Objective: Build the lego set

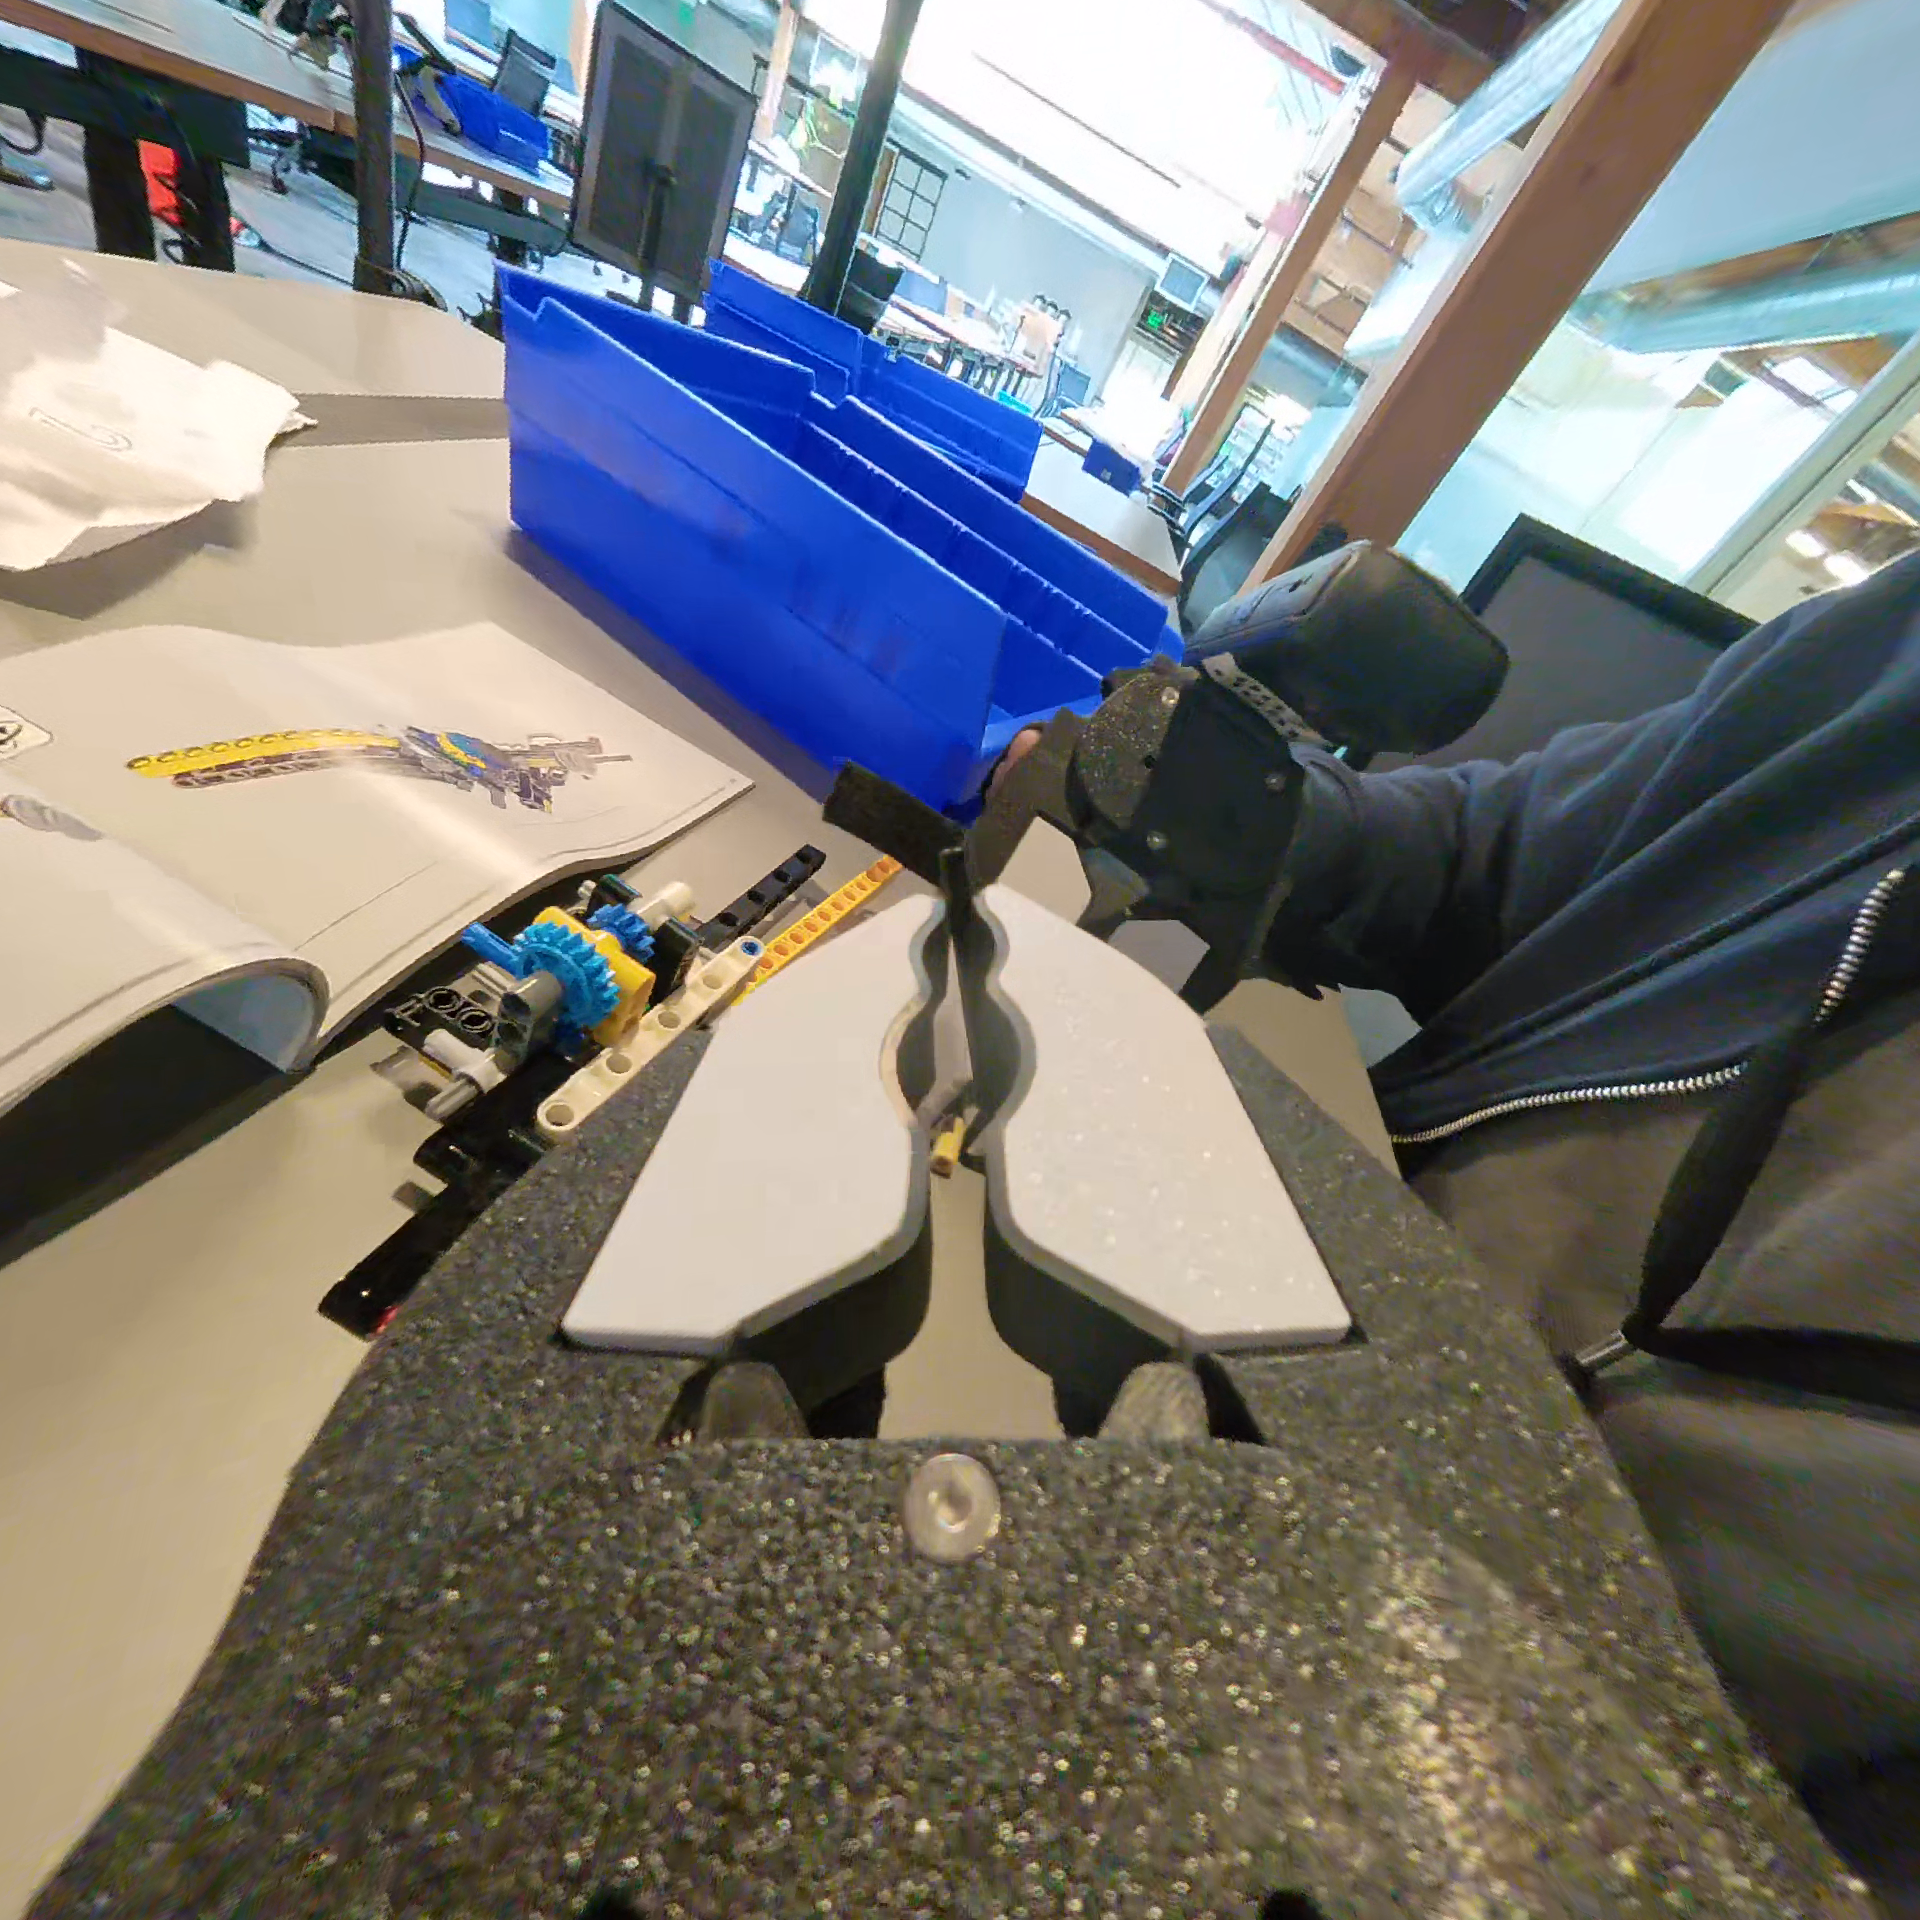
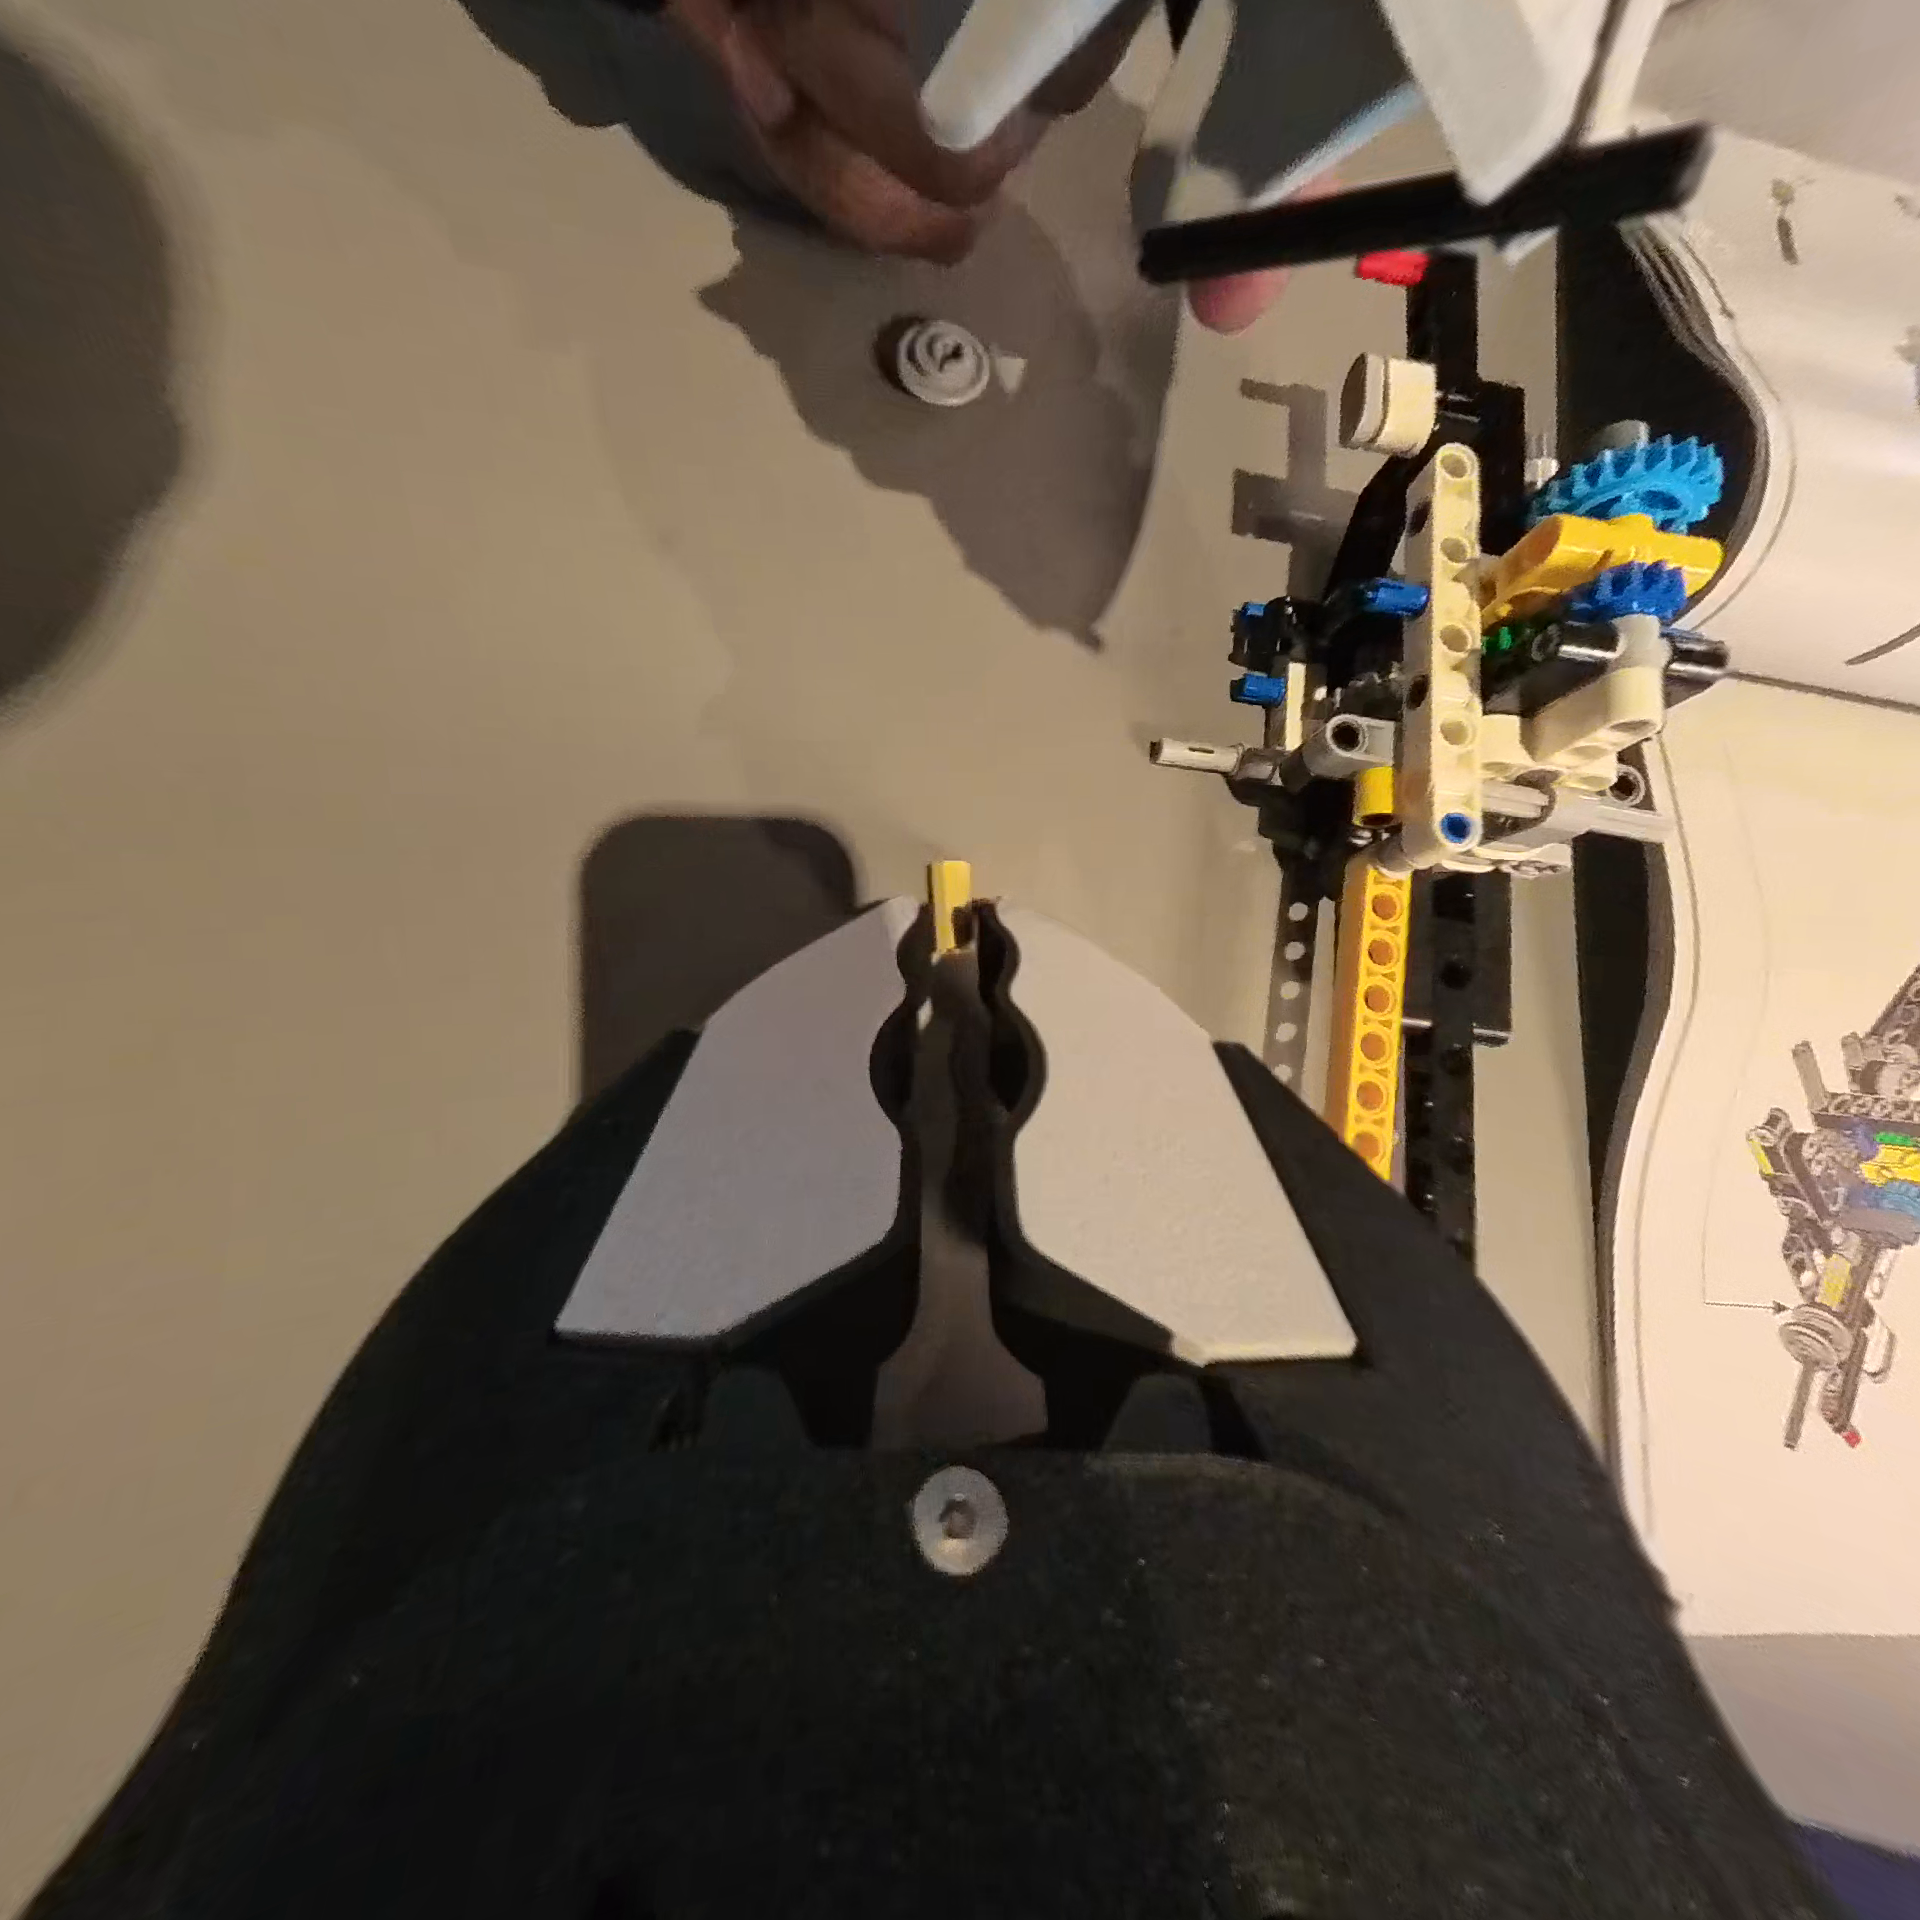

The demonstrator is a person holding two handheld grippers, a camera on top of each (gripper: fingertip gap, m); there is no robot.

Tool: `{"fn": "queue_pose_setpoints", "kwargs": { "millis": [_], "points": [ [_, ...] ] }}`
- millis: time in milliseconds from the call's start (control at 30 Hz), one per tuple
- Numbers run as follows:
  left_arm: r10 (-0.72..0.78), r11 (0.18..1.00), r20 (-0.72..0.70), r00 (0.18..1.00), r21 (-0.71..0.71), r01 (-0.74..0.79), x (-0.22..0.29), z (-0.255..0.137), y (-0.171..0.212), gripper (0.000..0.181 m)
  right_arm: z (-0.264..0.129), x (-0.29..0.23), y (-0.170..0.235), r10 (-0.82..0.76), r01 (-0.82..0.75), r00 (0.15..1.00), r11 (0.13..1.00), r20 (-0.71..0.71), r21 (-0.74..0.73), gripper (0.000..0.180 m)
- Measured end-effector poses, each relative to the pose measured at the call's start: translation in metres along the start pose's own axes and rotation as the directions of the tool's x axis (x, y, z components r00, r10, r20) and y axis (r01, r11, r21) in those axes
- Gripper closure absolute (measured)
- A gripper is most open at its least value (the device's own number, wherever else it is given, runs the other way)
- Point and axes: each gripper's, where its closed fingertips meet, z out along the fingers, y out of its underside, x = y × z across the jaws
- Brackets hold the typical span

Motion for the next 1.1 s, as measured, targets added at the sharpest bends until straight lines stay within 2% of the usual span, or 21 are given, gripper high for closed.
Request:
{"fn": "queue_pose_setpoints", "kwargs": {
  "millis": [100, 233, 367, 767, 933, 1100],
  "points": [
    [0.0, 1.0, -0.022, 1.0, -0.022, 0.0, 0.003, -0.001, 0.003, 0.178, -0.008, 0.006, -0.007, -0.048, 0.05, 0.998, 0.997, -0.034, 0.055, 0.163],
    [-0.051, 0.996, -0.079, 0.996, -0.071, 0.046, 0.009, -0.001, 0.011, 0.177, -0.03, 0.017, -0.041, -0.079, 0.111, 0.988, 0.959, -0.13, 0.263, 0.158],
    [-0.108, 0.976, -0.149, 0.983, -0.205, 0.076, 0.023, 0.005, 0.03, 0.178, -0.044, 0.018, -0.057, -0.111, 0.175, 0.976, 0.914, -0.187, 0.366, 0.156],
    [-0.192, 0.922, -0.226, 0.955, -0.375, 0.097, 0.043, 0.008, 0.056, 0.178, -0.038, -0.011, -0.059, -0.284, 0.324, 0.945, 0.869, -0.161, 0.373, 0.16],
    [-0.219, 0.912, -0.216, 0.952, -0.393, 0.12, 0.042, 0.009, 0.06, 0.178, -0.035, -0.016, -0.059, -0.307, 0.343, 0.939, 0.863, -0.155, 0.372, 0.172],
    [-0.22, 0.921, -0.196, 0.956, -0.364, 0.137, 0.037, 0.009, 0.056, 0.177, -0.033, -0.012, -0.058, -0.291, 0.335, 0.941, 0.869, -0.172, 0.363, 0.175]
  ]
}}
